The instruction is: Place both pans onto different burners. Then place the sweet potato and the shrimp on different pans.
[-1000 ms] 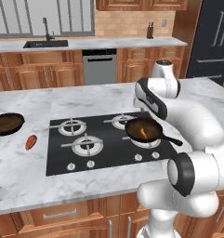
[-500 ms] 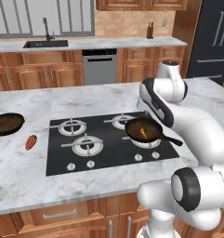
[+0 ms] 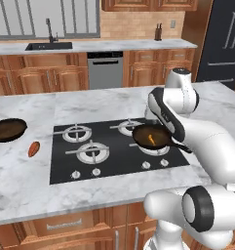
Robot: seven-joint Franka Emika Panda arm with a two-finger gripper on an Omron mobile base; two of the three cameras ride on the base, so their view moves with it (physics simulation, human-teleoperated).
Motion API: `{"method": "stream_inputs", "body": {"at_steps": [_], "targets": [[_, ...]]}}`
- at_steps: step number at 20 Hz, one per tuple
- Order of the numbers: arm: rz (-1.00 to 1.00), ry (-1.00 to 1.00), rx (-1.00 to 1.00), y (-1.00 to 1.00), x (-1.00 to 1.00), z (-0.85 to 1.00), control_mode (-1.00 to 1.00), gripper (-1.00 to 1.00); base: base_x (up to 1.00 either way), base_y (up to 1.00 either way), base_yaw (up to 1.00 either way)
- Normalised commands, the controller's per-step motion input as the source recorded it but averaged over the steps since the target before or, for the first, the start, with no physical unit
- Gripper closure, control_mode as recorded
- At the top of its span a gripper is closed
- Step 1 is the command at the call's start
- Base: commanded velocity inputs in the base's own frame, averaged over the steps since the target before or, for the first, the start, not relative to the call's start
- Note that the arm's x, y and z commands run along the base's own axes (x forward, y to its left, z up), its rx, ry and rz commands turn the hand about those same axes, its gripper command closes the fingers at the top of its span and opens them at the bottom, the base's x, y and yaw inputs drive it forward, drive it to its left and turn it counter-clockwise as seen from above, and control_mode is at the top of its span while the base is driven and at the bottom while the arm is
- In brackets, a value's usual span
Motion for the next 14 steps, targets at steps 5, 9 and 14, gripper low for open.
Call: {"method": "stream_inputs", "body": {"at_steps": [5, 9, 14], "targets": [[0.0, 0.0, 0.0, 0.0, 0.0, 0.0, 1.0, -1.0, -0.13, 0.81, 0.0], [0.0, 0.0, 0.0, 0.0, 0.0, 0.0, 1.0, -1.0, -0.01, 0.89, 0.0], [0.0, 0.0, 0.0, 0.0, 0.0, 0.0, 1.0, -1.0, 0.0, 0.75, 0.0]]}}
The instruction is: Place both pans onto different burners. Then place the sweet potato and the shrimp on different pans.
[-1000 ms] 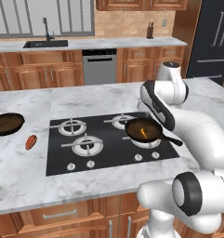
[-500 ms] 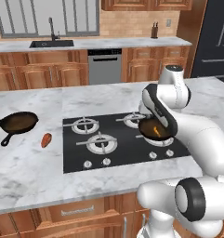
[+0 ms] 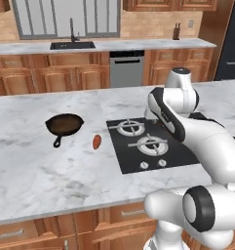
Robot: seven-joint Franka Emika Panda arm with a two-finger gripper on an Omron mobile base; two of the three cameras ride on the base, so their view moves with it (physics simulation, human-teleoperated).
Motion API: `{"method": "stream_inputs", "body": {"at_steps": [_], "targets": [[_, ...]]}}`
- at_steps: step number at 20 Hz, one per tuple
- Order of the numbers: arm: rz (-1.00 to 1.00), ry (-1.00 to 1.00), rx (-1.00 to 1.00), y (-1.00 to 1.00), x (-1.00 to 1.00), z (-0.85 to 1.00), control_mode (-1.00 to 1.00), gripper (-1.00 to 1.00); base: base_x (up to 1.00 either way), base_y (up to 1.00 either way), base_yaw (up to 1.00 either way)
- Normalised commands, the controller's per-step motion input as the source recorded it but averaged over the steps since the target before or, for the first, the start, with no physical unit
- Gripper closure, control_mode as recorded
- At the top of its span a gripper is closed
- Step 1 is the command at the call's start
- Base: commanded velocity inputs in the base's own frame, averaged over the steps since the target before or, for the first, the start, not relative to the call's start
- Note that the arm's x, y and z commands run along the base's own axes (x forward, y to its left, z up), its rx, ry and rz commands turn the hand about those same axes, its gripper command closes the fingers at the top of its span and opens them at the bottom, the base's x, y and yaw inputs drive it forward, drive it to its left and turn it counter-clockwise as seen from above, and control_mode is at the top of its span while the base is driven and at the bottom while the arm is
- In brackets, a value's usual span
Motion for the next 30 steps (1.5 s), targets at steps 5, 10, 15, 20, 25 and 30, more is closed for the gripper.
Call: {"method": "stream_inputs", "body": {"at_steps": [5, 10, 15, 20, 25, 30], "targets": [[0.0, 0.0, 0.0, 0.0, 0.0, 0.0, 1.0, -1.0, 0.0, 0.63, 0.0], [0.0, 0.0, 0.0, 0.0, 0.0, 0.0, 1.0, -1.0, 0.05, 0.26, 0.03], [0.0, 0.0, 0.0, 0.0, 0.0, 0.0, 1.0, -1.0, 0.35, 0.11, 0.0], [0.0, 0.0, 0.0, 0.0, 0.0, 0.0, 1.0, -1.0, 0.42, 0.14, 0.0], [0.0, 0.0, 0.0, 0.0, 0.0, 0.0, 1.0, -1.0, 0.38, 0.22, -0.02], [0.0, 0.0, 0.0, 0.0, 0.0, 0.0, 1.0, -1.0, 0.32, 0.32, -0.03]]}}
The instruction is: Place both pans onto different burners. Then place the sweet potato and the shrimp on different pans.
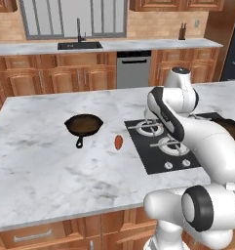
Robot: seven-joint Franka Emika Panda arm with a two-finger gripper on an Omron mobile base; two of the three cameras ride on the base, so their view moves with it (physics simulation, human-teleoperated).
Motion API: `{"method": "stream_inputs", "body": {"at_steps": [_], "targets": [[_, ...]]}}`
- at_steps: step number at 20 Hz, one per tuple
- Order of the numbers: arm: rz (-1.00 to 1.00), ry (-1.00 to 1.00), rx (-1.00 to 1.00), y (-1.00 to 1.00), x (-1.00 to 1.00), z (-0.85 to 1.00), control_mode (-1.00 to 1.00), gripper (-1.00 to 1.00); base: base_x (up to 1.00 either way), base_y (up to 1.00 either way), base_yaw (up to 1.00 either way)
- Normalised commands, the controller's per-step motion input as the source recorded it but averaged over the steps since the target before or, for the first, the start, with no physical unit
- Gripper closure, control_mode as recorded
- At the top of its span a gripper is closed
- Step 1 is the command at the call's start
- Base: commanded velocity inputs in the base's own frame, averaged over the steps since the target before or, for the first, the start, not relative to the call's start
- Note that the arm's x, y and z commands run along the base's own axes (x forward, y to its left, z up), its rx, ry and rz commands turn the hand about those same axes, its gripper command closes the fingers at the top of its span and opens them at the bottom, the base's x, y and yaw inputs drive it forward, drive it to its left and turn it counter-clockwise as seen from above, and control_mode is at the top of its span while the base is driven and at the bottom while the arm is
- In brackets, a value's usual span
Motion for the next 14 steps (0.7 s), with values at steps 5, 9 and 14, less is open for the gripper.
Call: {"method": "stream_inputs", "body": {"at_steps": [5, 9, 14], "targets": [[0.0, 0.0, 0.0, 0.0, 0.0, 0.0, 1.0, -1.0, 0.08, 0.08, 0.0], [0.0, 0.0, 0.0, 0.45, 0.0, 0.0, -1.0, -1.0, 0.0, 0.03, 0.0], [0.0, 0.01, 0.0, 1.0, 0.04, 0.0, -1.0, -1.0, 0.0, 0.0, 0.0]]}}
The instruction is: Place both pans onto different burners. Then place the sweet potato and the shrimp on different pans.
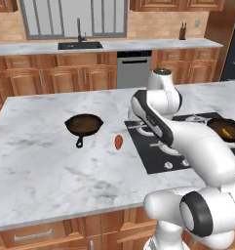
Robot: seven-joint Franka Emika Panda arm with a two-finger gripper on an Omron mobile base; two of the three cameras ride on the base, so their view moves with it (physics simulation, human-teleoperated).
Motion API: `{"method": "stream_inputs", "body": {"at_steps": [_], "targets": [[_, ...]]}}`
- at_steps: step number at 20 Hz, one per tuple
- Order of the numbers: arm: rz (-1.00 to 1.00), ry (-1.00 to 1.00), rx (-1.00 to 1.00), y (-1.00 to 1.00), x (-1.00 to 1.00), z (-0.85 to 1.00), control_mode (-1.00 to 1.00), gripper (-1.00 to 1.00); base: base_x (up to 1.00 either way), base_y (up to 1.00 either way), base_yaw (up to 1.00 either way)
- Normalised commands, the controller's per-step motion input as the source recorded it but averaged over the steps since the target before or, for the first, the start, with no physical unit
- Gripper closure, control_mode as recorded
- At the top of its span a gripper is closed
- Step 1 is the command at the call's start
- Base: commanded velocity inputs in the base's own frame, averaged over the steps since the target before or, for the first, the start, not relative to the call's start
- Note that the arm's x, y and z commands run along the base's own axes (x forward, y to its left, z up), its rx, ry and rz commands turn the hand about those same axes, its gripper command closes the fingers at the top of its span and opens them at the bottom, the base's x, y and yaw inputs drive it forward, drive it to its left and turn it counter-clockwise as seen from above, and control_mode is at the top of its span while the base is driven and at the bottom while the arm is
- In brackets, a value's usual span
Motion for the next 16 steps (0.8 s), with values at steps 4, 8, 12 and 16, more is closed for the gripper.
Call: {"method": "stream_inputs", "body": {"at_steps": [4, 8, 12, 16], "targets": [[0.0, 0.05, 0.0, 1.0, 0.29, 0.0, -1.0, -1.0, 0.0, 0.0, 0.0], [0.0, 0.09, 0.0, 0.99, 0.46, -0.01, -1.0, -1.0, 0.0, 0.0, 0.0], [0.0, 0.11, 0.0, 0.91, 0.53, -0.08, -1.0, -1.0, 0.0, 0.0, 0.0], [0.0, 0.03, 0.0, 0.76, 0.51, -0.37, -1.0, -1.0, 0.0, 0.0, 0.0]]}}
